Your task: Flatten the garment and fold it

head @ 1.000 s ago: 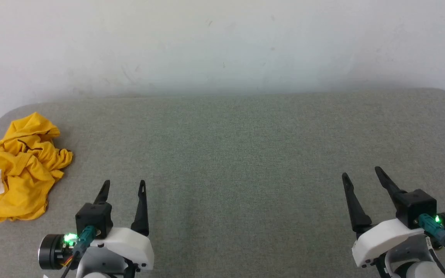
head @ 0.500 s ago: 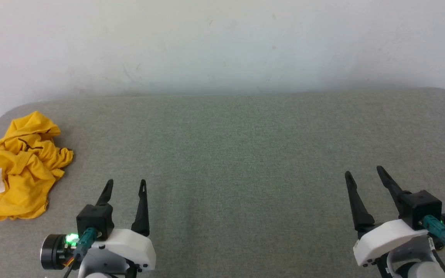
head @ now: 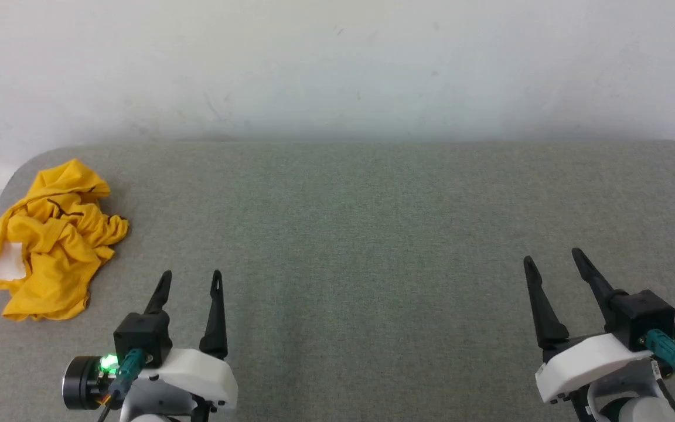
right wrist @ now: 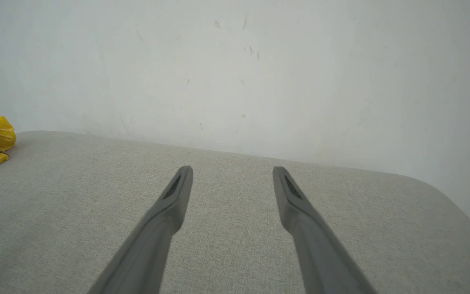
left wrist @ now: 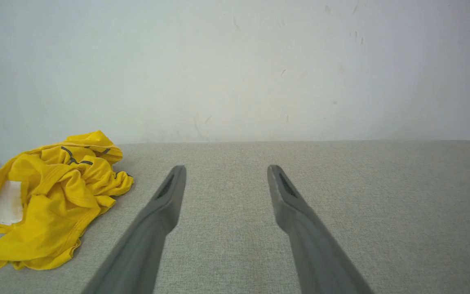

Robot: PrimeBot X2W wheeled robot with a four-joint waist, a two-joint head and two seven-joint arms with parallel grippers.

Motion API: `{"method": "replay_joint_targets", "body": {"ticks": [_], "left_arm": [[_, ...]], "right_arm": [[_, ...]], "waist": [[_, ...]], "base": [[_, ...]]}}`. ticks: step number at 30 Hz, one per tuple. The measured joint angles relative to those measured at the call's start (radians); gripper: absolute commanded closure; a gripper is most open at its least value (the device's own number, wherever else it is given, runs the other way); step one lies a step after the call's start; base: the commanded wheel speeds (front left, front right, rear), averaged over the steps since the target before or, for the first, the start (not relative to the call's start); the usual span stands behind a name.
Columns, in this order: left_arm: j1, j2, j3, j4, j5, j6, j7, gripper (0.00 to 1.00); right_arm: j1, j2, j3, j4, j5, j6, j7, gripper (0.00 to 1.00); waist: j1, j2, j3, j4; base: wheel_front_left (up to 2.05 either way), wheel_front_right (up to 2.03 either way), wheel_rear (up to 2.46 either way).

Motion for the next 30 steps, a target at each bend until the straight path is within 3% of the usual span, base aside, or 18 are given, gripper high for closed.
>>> {"method": "replay_joint_targets", "body": {"ticks": [30], "left_arm": [[0.012,0.0,-0.018,0.0,-0.024,0.012,-0.065,0.0]], "right_arm": [[0.009,0.0,0.013,0.013,0.028,0.0,-0.062,0.0]], "waist": [[0.0,0.0,-0.011,0.155]], "base": [[0.0,0.0,0.0]]}}
